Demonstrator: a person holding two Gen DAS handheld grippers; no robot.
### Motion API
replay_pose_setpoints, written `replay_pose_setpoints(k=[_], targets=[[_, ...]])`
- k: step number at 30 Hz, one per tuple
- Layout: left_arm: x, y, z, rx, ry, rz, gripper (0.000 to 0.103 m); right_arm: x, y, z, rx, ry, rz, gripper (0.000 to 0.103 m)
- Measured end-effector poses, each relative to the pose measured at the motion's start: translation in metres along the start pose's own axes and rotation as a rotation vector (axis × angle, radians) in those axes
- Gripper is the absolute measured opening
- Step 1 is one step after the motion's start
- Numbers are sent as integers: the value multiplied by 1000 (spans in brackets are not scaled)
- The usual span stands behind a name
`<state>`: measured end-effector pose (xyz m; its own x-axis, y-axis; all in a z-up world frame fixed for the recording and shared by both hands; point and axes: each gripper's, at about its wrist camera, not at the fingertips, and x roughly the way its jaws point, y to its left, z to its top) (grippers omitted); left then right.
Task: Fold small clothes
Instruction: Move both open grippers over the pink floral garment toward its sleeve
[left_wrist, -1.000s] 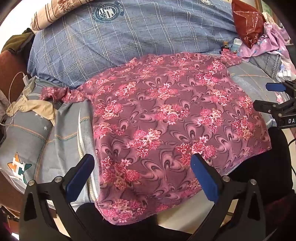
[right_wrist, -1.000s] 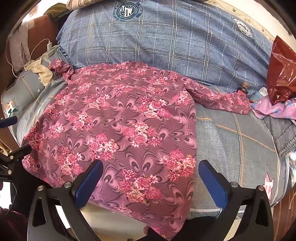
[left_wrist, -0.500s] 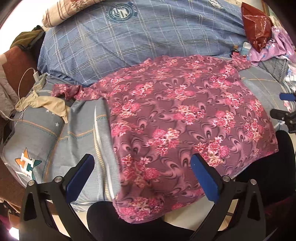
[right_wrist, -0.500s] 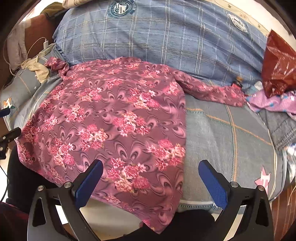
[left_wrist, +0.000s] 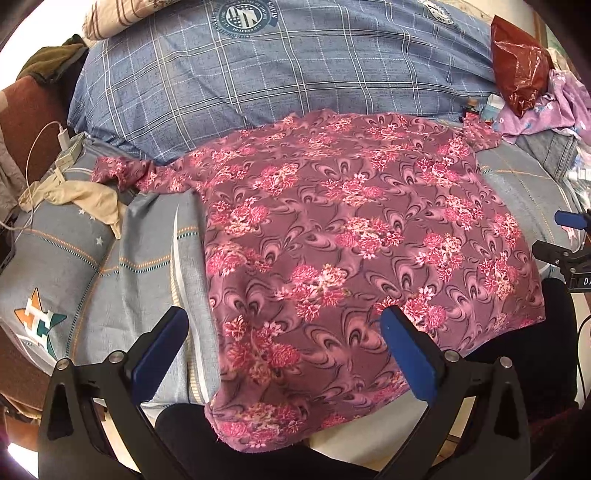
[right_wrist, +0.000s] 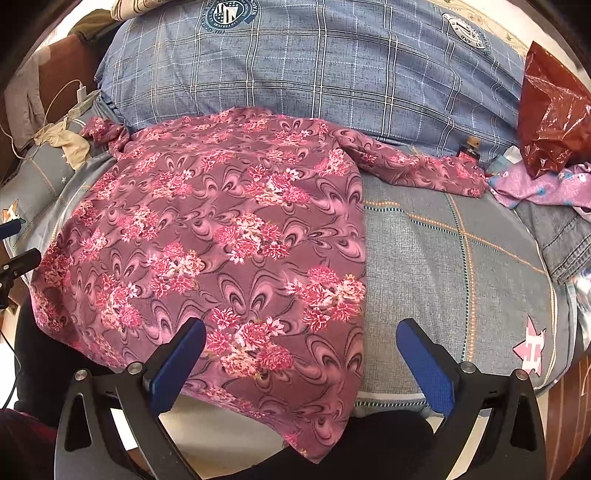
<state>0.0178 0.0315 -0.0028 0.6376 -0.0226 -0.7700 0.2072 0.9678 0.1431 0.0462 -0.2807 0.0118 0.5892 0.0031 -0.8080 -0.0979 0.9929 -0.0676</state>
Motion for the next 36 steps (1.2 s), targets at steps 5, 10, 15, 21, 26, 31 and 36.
replay_pose_setpoints(k=[5, 10, 15, 21, 26, 31, 36], targets=[[4, 0, 4, -14, 9, -8, 103, 4, -6, 5, 40, -1, 13, 103], [7, 1, 5, -20, 14, -6, 103, 6, -10, 12, 83, -11, 37, 103], [12, 2, 6, -30, 21, -15, 103, 11, -7, 15, 68, -4, 26, 103], [17, 0, 9, -29, 26, -26, 103, 16, -9, 15, 75, 7, 19, 103], [19, 1, 11, -28, 27, -23, 103, 19, -12, 15, 84, 15, 13, 103], [22, 11, 11, -17, 33, 25, 103, 20, -20, 16, 84, 18, -2, 103], [26, 40, 12, -51, 46, 103, 103, 20, -43, 17, 110, 7, -34, 103]])
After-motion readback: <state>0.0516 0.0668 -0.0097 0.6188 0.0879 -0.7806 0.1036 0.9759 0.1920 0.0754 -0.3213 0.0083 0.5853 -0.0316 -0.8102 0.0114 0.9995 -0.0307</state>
